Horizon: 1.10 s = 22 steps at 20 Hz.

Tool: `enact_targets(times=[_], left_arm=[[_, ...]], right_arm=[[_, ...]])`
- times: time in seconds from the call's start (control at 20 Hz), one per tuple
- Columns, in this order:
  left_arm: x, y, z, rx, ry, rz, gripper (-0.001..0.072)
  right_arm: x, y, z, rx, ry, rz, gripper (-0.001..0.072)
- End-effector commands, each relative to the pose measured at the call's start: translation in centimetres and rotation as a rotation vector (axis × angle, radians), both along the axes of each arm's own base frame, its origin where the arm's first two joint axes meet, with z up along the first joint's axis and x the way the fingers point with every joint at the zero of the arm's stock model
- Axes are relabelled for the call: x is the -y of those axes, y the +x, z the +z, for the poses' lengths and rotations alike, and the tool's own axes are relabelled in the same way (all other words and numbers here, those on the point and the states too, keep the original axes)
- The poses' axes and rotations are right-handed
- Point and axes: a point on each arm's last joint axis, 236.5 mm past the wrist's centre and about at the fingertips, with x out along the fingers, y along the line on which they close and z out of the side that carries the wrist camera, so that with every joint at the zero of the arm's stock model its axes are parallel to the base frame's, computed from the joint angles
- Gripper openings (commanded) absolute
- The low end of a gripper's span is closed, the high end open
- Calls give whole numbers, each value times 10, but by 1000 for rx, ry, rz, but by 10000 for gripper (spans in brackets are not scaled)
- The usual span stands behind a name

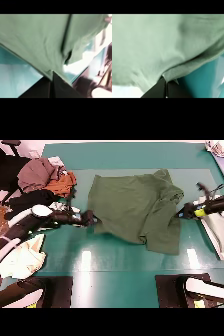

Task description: Fold the shirts.

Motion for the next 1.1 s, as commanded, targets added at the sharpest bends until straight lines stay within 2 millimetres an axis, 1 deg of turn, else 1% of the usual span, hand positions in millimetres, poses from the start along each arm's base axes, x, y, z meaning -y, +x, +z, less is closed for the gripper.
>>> enact_targets(times=[0.0,0.05,0.1,0.15,0.2,0.3,0.35,0.4,0.45,0.5,0.55,0.6,0.65,0.7,0.75,0.8,0.85,0.9,0.95,1.0,1.05], left_arm=[[-37,19,70,129,-4,112,30],[-53,21,85,177,45,133,29],[-73,22,95,202,110,173,30],[-91,22,112,219,143,230,29],[-101,20,138,267,141,261,29],[-111,6,219,418,89,306,29],[-113,-10,272,533,60,320,29],[-117,-33,329,666,34,348,29],[-125,-58,380,785,21,387,28],[-136,-82,427,893,20,440,28],[-147,-112,474,999,-8,498,28],[-158,-138,512,1087,-45,554,28],[-166,-148,532,1131,-58,594,27],[-174,-137,533,1111,-33,632,27],[-177,-112,515,1029,11,642,27],[-174,-75,475,883,89,612,28],[-170,-38,424,724,185,554,28],[-165,0,363,558,278,478,29],[-162,34,311,428,332,431,29],[-164,69,261,337,379,409,29],[-164,95,216,261,398,399,29]], right_arm=[[2,21,103,288,2,-75,15],[-1,26,136,380,14,-87,14],[-3,29,170,472,5,-89,14],[-3,29,202,555,-21,-82,14],[-4,27,236,642,-66,-62,14],[-14,11,305,824,-169,13,14],[-22,-4,348,941,-240,46,14],[-30,-22,393,1074,-326,71,14],[-33,-41,434,1194,-432,70,15],[-31,-61,477,1314,-556,29,15],[-30,-79,512,1416,-646,-16,15],[-30,-94,540,1502,-691,-62,15],[-30,-99,554,1542,-678,-107,15],[-24,-90,554,1530,-633,-146,15],[-17,-77,543,1481,-579,-179,14],[-3,-54,521,1394,-513,-219,14],[14,-28,491,1289,-460,-262,14],[36,1,450,1138,-398,-327,14],[49,28,402,975,-340,-350,14],[57,54,347,799,-289,-349,14],[60,74,297,660,-262,-325,14]])
